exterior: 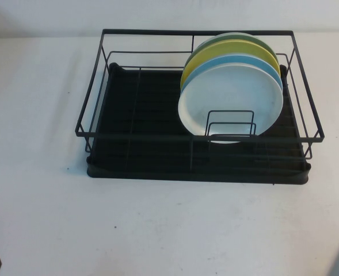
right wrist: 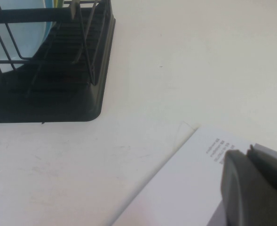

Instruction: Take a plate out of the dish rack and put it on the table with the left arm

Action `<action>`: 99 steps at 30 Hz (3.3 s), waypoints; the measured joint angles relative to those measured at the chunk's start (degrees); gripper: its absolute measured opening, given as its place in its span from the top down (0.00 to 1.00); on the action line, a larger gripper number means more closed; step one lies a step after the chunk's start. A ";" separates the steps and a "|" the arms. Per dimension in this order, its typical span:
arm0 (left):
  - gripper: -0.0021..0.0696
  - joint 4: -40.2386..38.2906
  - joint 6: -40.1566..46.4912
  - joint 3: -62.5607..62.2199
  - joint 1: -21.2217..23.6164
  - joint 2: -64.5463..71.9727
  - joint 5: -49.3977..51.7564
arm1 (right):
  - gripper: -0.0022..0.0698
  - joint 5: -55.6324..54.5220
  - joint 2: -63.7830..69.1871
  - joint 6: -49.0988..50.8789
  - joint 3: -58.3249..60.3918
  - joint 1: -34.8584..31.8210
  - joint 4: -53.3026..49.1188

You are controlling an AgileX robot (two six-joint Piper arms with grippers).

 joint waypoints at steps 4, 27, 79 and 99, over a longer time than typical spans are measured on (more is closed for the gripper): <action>0.97 0.00 0.00 0.00 0.00 0.00 0.00 | 1.00 0.00 0.00 0.00 0.00 0.00 0.00; 0.97 -6.29 -0.28 0.00 0.00 0.00 -1.03 | 1.00 0.00 0.00 0.00 0.00 0.00 0.00; 0.43 -35.02 52.50 -61.26 -2.62 61.42 31.39 | 1.00 0.00 0.00 0.00 0.00 0.00 0.00; 0.36 -38.38 69.42 -82.10 -24.79 96.69 5.45 | 1.00 0.00 0.00 0.00 0.00 0.00 0.00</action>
